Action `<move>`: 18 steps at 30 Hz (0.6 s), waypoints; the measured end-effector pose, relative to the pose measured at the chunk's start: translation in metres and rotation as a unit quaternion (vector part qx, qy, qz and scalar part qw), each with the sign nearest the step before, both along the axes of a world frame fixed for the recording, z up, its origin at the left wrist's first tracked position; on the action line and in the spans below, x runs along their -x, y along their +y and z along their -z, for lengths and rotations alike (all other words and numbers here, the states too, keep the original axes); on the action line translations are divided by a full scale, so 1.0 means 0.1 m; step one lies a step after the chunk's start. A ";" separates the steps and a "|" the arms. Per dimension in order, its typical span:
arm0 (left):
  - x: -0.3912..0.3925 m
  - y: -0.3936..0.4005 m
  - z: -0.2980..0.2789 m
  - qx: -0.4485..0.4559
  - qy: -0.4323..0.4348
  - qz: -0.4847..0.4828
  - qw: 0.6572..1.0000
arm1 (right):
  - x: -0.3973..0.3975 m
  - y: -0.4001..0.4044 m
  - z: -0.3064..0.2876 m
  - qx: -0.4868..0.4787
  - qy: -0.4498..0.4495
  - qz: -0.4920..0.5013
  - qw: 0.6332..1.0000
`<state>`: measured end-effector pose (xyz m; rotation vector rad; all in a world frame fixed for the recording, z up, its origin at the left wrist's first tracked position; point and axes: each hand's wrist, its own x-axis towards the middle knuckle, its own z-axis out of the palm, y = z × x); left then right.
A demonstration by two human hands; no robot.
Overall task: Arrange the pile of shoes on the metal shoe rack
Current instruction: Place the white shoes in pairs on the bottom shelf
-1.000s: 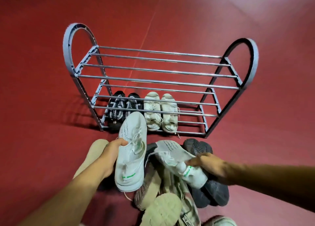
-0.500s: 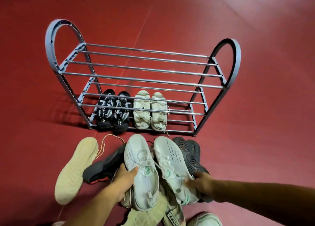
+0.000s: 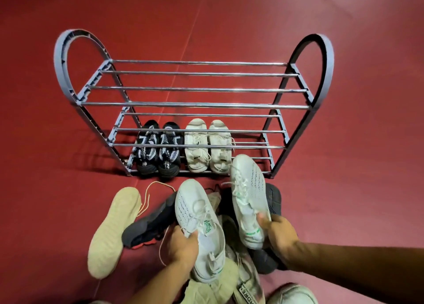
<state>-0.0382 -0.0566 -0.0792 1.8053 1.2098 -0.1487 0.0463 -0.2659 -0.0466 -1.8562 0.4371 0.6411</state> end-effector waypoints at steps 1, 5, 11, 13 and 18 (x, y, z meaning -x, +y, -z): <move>0.01 0.01 0.01 -0.006 -0.008 -0.001 1.000 | -0.08 0.01 0.01 0.011 -0.003 0.013 1.000; 0.05 0.02 0.07 0.000 -0.029 -0.009 1.000 | -0.63 0.01 0.21 0.059 0.006 0.011 0.998; 0.02 0.06 0.16 -0.019 -0.048 0.002 0.999 | -1.05 0.36 -0.06 0.123 0.030 -0.044 0.991; 0.05 0.10 0.33 -0.032 -0.054 0.005 0.998 | -1.09 0.46 -0.04 0.138 0.046 -0.076 0.986; -0.04 0.02 0.02 -0.007 -0.133 -0.010 0.991 | -1.13 0.39 0.12 0.143 0.060 -0.108 0.982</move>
